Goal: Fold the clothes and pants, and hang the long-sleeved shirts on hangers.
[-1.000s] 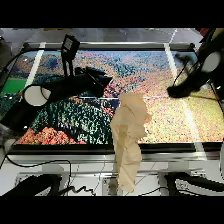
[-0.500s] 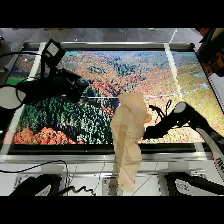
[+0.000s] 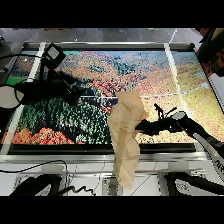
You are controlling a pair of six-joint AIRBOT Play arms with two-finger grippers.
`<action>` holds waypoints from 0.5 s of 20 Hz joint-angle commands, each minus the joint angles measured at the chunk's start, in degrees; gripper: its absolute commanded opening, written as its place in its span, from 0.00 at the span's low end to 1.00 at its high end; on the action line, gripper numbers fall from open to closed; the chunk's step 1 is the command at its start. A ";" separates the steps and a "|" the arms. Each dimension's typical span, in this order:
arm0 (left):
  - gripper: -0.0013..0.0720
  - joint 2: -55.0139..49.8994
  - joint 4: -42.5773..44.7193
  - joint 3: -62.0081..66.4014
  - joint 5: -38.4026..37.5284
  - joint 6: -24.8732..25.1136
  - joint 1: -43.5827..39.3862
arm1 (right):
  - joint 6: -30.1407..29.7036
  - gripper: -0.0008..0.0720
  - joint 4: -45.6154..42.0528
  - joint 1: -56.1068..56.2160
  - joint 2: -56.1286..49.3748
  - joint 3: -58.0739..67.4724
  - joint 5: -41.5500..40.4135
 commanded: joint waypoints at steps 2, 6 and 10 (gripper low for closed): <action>0.73 -0.66 0.04 -0.02 -0.17 -0.02 0.07 | -5.46 0.62 8.90 0.04 0.04 -0.26 -0.92; 0.73 -1.40 0.02 -0.02 -0.17 -0.31 0.04 | -6.71 0.62 11.52 0.04 0.07 -0.26 1.36; 0.73 -1.77 0.02 -0.02 -0.17 -1.81 0.04 | -8.55 0.62 17.81 0.04 0.04 -0.26 2.69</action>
